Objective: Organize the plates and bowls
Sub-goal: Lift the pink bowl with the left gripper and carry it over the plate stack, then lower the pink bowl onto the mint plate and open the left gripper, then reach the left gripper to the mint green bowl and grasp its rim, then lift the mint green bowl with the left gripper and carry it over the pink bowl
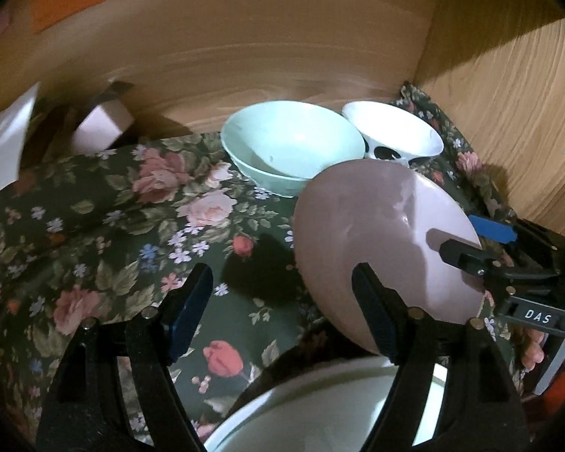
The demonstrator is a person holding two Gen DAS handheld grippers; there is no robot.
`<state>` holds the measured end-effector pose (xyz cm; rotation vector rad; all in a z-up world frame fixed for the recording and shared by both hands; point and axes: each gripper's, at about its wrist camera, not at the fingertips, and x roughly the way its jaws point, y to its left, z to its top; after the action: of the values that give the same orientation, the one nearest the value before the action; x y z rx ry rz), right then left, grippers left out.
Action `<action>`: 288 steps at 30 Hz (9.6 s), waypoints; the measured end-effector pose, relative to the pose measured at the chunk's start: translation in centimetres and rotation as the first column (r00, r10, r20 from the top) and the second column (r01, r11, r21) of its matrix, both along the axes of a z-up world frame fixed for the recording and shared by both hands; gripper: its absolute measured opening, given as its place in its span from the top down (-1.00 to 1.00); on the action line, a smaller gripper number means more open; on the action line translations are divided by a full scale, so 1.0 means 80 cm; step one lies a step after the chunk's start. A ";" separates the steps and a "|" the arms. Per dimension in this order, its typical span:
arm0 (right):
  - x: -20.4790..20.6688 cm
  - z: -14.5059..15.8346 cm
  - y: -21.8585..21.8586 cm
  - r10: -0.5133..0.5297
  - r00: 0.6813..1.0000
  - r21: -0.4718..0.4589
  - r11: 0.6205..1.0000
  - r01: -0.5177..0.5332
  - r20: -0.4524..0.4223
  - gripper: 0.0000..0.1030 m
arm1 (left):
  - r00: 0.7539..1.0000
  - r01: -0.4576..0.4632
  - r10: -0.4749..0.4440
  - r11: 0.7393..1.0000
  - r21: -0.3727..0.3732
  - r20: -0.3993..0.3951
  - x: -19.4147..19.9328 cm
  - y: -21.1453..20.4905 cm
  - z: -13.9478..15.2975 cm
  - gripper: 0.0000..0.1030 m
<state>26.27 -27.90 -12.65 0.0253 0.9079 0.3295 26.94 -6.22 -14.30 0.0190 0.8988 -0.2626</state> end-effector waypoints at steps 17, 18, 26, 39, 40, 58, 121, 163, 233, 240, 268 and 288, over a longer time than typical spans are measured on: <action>0.009 -0.014 0.003 0.011 0.999 0.038 0.999 -0.010 -0.033 0.54 | 0.992 0.106 -0.105 0.994 0.007 -0.076 0.011 -0.027 -0.016 0.56; 0.009 -0.014 0.002 0.009 0.999 0.044 0.999 -0.008 -0.036 0.55 | 0.992 0.104 -0.104 0.995 0.007 -0.075 0.011 -0.028 -0.016 0.56; 0.004 -0.012 0.002 -0.012 0.999 0.057 0.998 0.015 -0.039 0.57 | 0.995 0.085 -0.083 0.996 0.023 -0.055 0.005 -0.031 -0.013 0.57; -0.019 0.018 0.011 -0.011 1.000 0.068 0.998 0.010 0.019 0.57 | 0.999 0.047 -0.047 0.999 -0.012 0.014 -0.027 -0.015 0.020 0.57; -0.022 0.022 0.013 -0.010 1.000 0.068 0.998 0.008 0.025 0.57 | 0.999 0.045 -0.044 0.999 -0.013 0.024 -0.032 -0.013 0.023 0.57; -0.073 0.065 0.064 0.058 0.993 0.053 0.997 -0.064 0.105 0.57 | 0.992 -0.034 0.037 0.999 -0.028 0.124 -0.109 0.036 0.064 0.57; -0.142 0.003 0.317 0.469 0.881 -0.049 0.880 -0.472 -0.060 0.57 | 0.916 -0.400 0.401 0.915 -0.058 0.000 -0.268 0.252 -0.005 0.56; -0.099 0.091 0.146 0.248 0.946 -0.063 0.969 -0.240 0.211 -0.17 | 0.904 -0.288 0.299 0.954 -0.082 0.306 -0.206 0.151 0.101 -0.59; 0.034 -0.005 0.104 0.325 0.935 0.019 0.945 -0.325 -0.143 0.53 | 0.969 -0.197 0.199 0.980 0.030 -0.145 0.064 0.092 -0.013 -0.48; 0.040 0.000 0.095 0.270 0.954 0.034 0.963 -0.268 -0.131 0.51 | 0.968 -0.126 0.133 0.991 0.046 -0.211 0.063 0.077 -0.030 0.12; 0.005 0.062 0.110 0.219 0.975 0.060 0.973 -0.221 0.037 0.60 | 0.993 -0.106 0.104 0.994 -0.025 -0.058 -0.016 0.075 0.040 0.56; -0.076 0.095 0.175 0.322 0.941 0.064 0.942 -0.330 0.106 0.60 | 0.976 -0.214 0.216 0.976 -0.047 0.033 -0.140 0.133 0.071 0.56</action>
<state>20.22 -13.91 -5.06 -0.0670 0.8038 0.6716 15.70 4.40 -8.58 -0.1128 0.8492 -0.0791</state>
